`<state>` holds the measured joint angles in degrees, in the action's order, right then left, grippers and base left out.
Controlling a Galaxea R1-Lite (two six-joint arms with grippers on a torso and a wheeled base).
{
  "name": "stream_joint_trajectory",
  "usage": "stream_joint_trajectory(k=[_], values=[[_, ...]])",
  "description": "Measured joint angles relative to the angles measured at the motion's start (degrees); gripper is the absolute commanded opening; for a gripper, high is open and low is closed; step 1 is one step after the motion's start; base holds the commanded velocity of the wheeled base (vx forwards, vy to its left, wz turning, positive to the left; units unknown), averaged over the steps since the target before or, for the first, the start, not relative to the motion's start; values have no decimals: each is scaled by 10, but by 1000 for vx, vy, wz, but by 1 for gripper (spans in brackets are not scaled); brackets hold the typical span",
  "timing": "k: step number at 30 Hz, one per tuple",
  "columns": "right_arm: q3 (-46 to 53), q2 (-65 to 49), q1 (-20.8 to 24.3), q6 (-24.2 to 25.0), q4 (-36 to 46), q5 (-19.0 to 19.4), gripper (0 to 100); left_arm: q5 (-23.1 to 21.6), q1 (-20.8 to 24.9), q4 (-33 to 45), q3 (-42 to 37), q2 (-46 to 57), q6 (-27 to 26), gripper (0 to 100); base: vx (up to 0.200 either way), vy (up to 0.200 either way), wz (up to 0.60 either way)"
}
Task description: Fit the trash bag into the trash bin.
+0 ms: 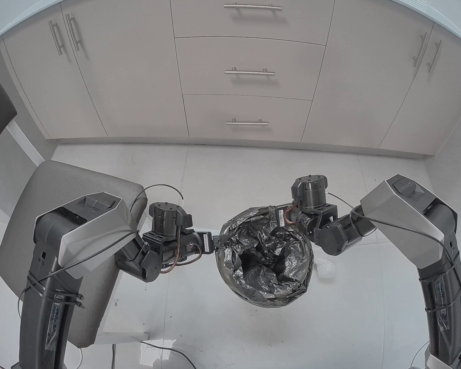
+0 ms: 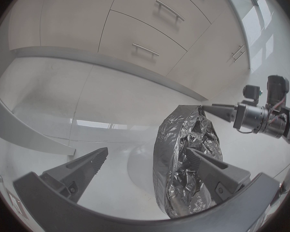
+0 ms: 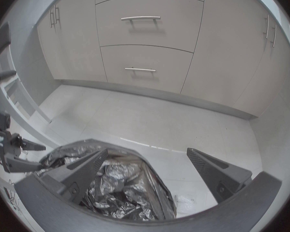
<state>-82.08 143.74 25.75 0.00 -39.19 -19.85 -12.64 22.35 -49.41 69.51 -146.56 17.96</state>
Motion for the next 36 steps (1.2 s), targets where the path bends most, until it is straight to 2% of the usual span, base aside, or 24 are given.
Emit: stream_joint_trajectory(k=[10,20,36], values=[[-60,14,-1,3,28,3,100,0,-1,-2,0,-2,0,100,0,0,0],[-58,13,4,37,77,7,100,0,-2,-2,0,-3,0,100,0,0,0],[-62,28,3,41,80,14,100,0,-4,-2,2,-5,0,100,0,0,0]])
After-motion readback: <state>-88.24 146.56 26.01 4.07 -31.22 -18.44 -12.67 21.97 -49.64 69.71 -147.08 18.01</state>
